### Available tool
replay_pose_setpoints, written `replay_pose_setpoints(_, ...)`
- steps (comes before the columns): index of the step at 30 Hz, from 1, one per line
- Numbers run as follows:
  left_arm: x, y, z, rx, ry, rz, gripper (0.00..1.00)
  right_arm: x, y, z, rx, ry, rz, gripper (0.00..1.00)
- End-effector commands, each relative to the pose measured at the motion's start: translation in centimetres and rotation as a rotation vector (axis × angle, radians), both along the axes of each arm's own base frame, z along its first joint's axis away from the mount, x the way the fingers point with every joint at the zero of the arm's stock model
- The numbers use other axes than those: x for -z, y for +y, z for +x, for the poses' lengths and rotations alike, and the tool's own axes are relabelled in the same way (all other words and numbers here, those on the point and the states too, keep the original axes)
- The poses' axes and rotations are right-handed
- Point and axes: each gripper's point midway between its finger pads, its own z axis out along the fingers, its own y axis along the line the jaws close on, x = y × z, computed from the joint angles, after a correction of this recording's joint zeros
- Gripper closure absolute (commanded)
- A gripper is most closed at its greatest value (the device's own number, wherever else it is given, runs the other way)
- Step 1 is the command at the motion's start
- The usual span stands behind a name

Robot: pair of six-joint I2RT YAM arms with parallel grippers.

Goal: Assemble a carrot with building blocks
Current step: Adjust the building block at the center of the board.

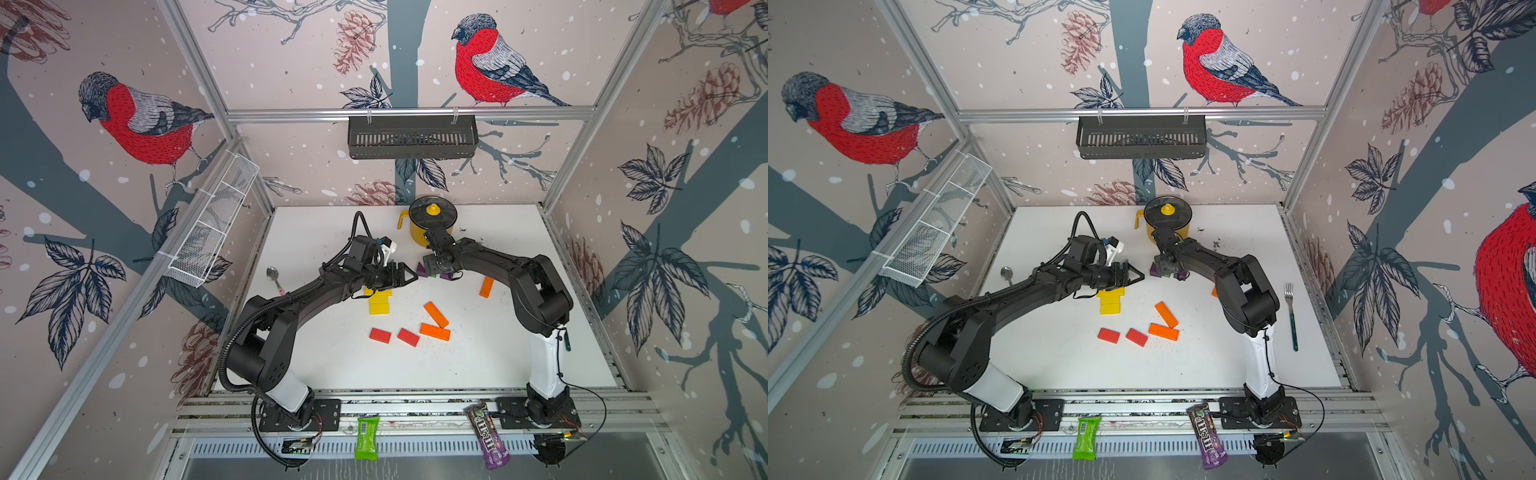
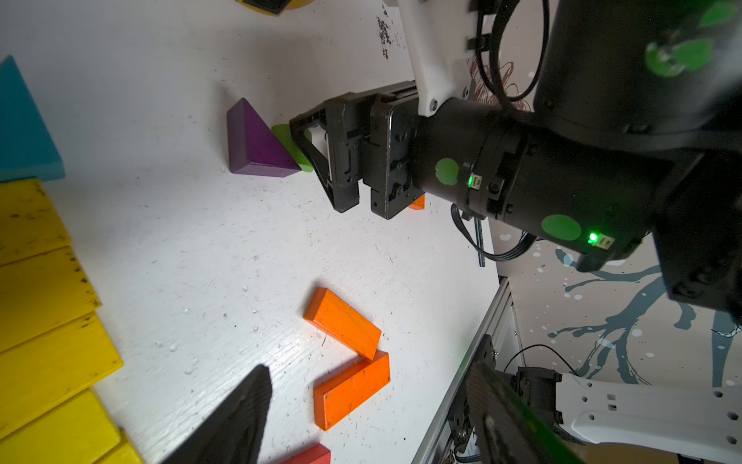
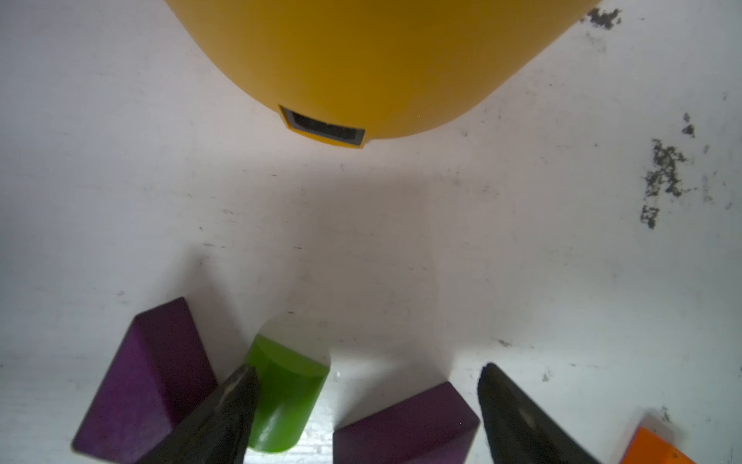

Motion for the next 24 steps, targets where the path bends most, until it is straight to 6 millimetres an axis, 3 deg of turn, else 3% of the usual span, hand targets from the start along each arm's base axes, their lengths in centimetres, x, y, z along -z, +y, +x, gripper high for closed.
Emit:
replay_pose_setpoints(1,-1.0,-0.4,0.1,0.017,-0.024,-0.030,0.22,0.3,-0.4,-0.2,0.004,0.010,-0.025,0.13)
replay_pose_setpoints(15,-0.8,-0.4,0.2,0.018,-0.020,-0.031,0.22,-0.2,-0.1,-0.5,-0.023,0.017,-0.018,0.14)
replay_pose_setpoints(19,-0.8,-0.4,0.2,0.018,-0.021,-0.032,0.22,-1.6,-0.1,-0.3,-0.019,-0.009,-0.006,0.15)
replay_pose_setpoints(24,-0.8,-0.4,0.1,0.018,-0.021,-0.030,0.22,-4.3,-1.8,-0.4,0.050,-0.059,0.090,0.26)
